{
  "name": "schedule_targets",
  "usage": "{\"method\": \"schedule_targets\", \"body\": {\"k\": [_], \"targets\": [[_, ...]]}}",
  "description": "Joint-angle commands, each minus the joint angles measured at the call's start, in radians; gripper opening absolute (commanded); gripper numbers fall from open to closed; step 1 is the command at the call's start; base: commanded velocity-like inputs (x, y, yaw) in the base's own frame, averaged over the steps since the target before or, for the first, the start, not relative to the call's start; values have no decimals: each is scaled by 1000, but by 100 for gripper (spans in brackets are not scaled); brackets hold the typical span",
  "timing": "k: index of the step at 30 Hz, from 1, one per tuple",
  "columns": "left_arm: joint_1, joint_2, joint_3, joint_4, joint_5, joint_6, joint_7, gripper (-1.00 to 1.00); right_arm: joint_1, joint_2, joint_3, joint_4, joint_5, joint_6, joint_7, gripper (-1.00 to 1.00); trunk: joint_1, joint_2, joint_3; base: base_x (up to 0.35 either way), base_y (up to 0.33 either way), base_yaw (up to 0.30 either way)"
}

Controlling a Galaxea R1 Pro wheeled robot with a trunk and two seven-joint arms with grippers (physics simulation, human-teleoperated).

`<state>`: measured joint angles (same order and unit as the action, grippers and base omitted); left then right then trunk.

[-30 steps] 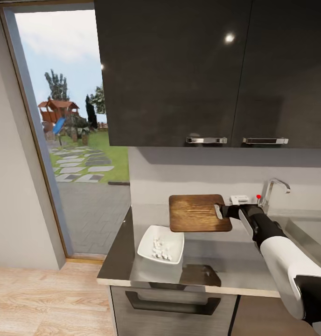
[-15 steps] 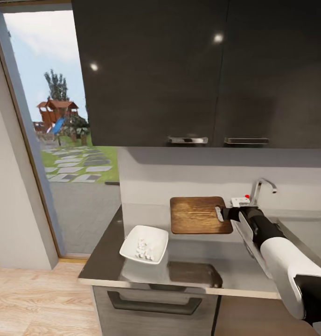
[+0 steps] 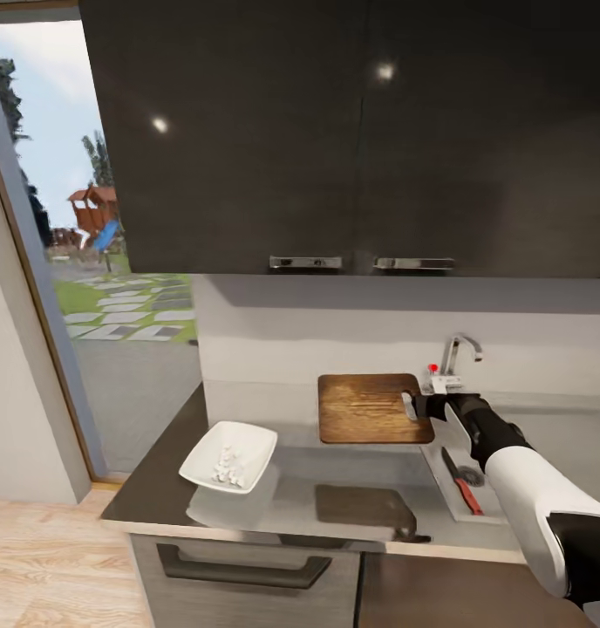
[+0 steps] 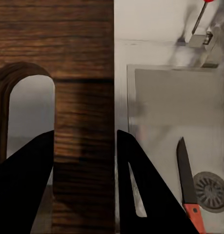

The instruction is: In the kitchen, take the Vidalia onion out of the sink, dice it on the chopping board with the paring knife, put the diced onion into the bowl on the countertop, then place both the paring knife and the chopping board into the sink.

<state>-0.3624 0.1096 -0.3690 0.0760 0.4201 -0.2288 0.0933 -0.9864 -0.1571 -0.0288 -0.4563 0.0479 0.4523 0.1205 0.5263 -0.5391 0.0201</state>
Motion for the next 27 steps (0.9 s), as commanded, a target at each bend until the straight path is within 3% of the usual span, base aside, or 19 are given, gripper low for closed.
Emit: {"method": "schedule_targets", "body": {"k": [1,20,27], "targets": [[-1,-1,-8,4,6,-5,0,100,0,0,-5,-2,3,4,7,-100,0,-1,0,0,-316,0],[-1,-1,-8,4,6,-4,0,100,0,3,-4,12,3,3,2,-100,0,-1,0,0,-302,0],[-1,-1,-8,4,6,-4,0,100,0,7,-17,13,-6,0,-87,-100,0,-1,0,0,-34,0]]}}
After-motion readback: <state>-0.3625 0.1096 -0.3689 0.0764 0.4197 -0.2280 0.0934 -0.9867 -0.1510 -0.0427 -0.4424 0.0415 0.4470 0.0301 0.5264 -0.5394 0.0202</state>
